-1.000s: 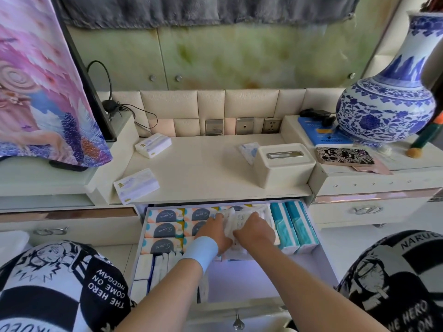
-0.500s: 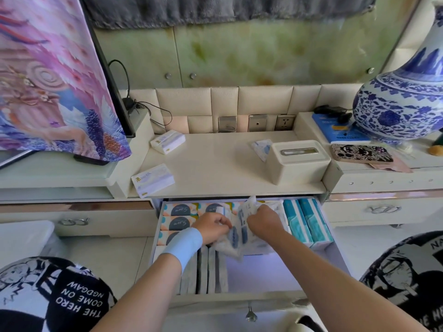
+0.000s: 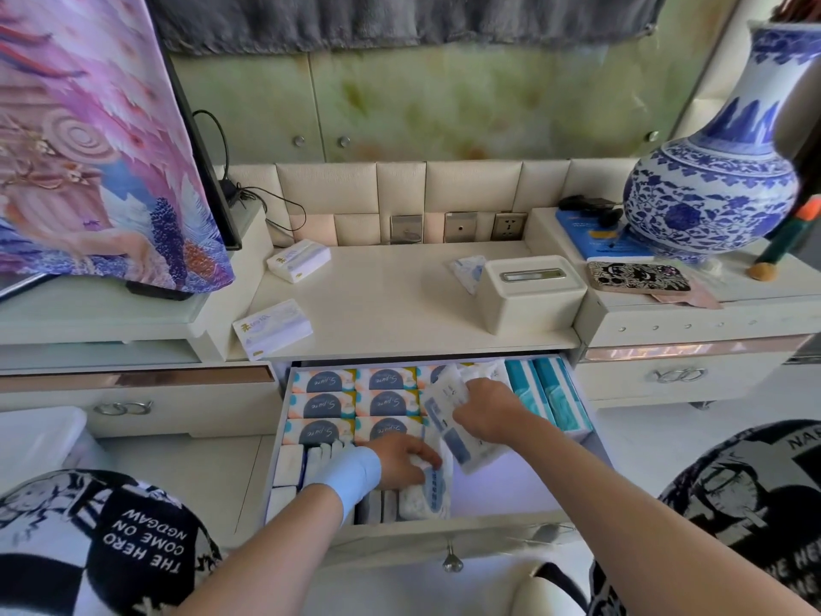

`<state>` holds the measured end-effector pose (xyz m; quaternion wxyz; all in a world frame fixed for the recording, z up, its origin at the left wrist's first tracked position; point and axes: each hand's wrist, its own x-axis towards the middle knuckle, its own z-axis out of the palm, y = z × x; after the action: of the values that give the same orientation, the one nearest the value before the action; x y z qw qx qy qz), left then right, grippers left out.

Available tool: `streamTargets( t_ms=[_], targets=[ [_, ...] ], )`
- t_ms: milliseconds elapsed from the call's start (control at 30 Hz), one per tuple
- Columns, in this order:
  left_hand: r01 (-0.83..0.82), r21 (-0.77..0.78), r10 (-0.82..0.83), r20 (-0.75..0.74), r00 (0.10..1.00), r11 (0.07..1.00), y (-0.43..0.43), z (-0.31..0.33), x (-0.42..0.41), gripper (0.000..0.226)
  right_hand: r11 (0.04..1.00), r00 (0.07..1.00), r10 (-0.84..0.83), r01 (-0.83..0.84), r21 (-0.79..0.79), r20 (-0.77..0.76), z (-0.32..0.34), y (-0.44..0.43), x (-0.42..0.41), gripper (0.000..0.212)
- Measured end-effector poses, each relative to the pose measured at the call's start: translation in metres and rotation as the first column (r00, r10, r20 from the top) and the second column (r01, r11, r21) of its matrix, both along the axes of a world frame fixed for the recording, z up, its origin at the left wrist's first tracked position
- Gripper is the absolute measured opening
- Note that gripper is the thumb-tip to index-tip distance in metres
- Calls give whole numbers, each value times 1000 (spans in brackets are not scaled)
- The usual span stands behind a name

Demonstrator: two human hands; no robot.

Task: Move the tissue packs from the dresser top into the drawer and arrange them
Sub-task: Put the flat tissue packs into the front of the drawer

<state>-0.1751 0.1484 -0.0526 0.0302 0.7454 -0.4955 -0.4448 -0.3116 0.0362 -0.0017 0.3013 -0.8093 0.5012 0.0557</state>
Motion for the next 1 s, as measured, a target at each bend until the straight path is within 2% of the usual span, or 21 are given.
streamTargets(
  t_ms=[100,233,300,367,433,467,500,533,600,633,767,800,867,933,1000],
  targets=[
    [23,30,-23,17,1000,999,-1,-5,1,34,998,998,36,-34,43,-46,10,4,1,28],
    [-47,-4,47,-10,999,999,1,-9,3,30,988,957,151,-137,73,-249,2,22,3,27],
    [-151,-20,147,-136,980,988,2,-9,4,49,989,955,144,-127,80,-261,-7,26,5,17],
    [-222,-23,208,-258,943,975,1,-2,3,83,989,952,141,-127,71,-271,-7,26,7,17],
    [-259,-41,240,-266,934,965,-1,0,4,106,987,935,158,-149,51,-319,-6,24,9,27],
    [-289,-46,266,-276,923,956,-2,0,3,110,987,926,162,-159,39,-341,-4,23,10,30],
    [-326,-42,300,-294,907,944,-3,-1,4,106,985,916,171,-173,28,-362,-4,21,10,31],
    [-351,-47,321,-303,897,935,-4,-2,4,92,981,903,186,-191,25,-388,-4,18,9,31],
    [-337,-50,314,-252,915,940,-5,-2,3,39,975,871,214,-218,41,-442,1,13,7,30],
    [-314,-47,297,-219,929,948,-6,-3,3,22,971,853,230,-230,58,-469,4,10,5,29],
    [-362,-48,344,-223,912,931,-9,-1,7,7,961,818,256,-272,45,-515,15,6,-3,24],
    [-404,-21,383,-281,880,914,-10,-1,7,5,961,818,256,-275,41,-515,15,6,-5,26],
    [-470,55,446,-430,785,881,-11,-2,4,21,964,832,260,-252,84,-489,9,10,-7,27],
    [-498,94,466,-536,704,862,-13,-2,-4,29,970,905,186,-109,216,-382,-1,13,-7,28],
    [-486,134,462,-596,657,863,-15,-5,-10,33,896,976,40,60,440,-214,-9,15,-7,33]
  ],
)
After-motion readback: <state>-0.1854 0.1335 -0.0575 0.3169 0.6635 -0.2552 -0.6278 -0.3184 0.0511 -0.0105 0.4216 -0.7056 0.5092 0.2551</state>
